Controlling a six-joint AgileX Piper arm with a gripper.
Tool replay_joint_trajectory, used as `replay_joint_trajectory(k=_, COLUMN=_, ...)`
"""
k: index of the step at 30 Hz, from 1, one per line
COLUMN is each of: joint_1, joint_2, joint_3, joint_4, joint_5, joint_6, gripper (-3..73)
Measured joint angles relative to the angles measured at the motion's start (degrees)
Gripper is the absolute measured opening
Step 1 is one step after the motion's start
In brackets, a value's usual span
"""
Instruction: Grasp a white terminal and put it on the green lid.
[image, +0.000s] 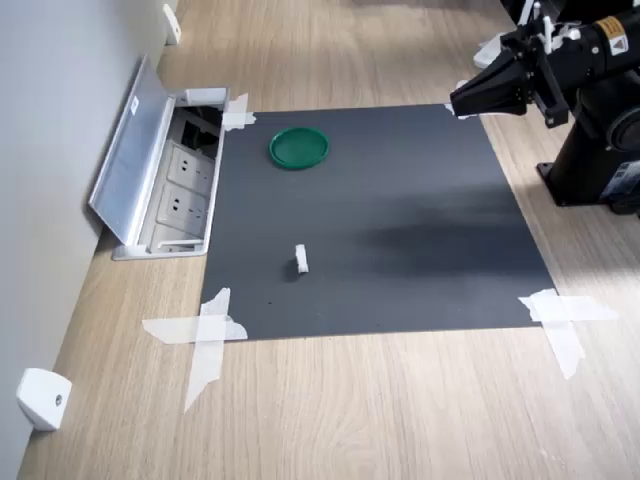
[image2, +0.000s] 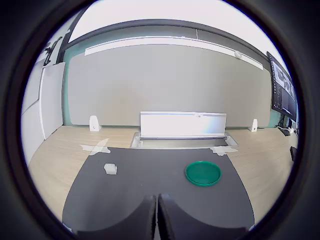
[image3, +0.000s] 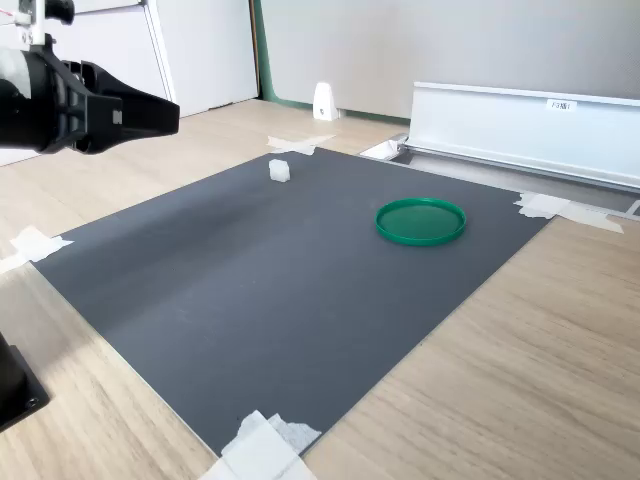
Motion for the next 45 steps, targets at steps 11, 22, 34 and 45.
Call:
replay_joint_trajectory(k=11, joint_1=0.0, joint_2=0.0, joint_3=0.0, joint_4=0.0, joint_5=0.3, joint_6=0.0, gripper=-0.8)
replay_joint_trajectory(k=22, joint_1=0.0, joint_2=0.0, joint_3=0.0, joint_4=0.0, joint_5=0.6, joint_6=0.0, gripper=-0.8)
replay_joint_trajectory(k=34, joint_1=0.0, joint_2=0.7, joint_3=-6.9, joint_4=-0.8, joint_5=5.4, joint_6=-3.6, gripper=-0.8)
replay_joint_trajectory(k=45, joint_1=0.0, joint_2=19.6, joint_3=-17.1, joint_4=-1.1, joint_5=14.4, joint_6=-6.4, gripper=-0.8)
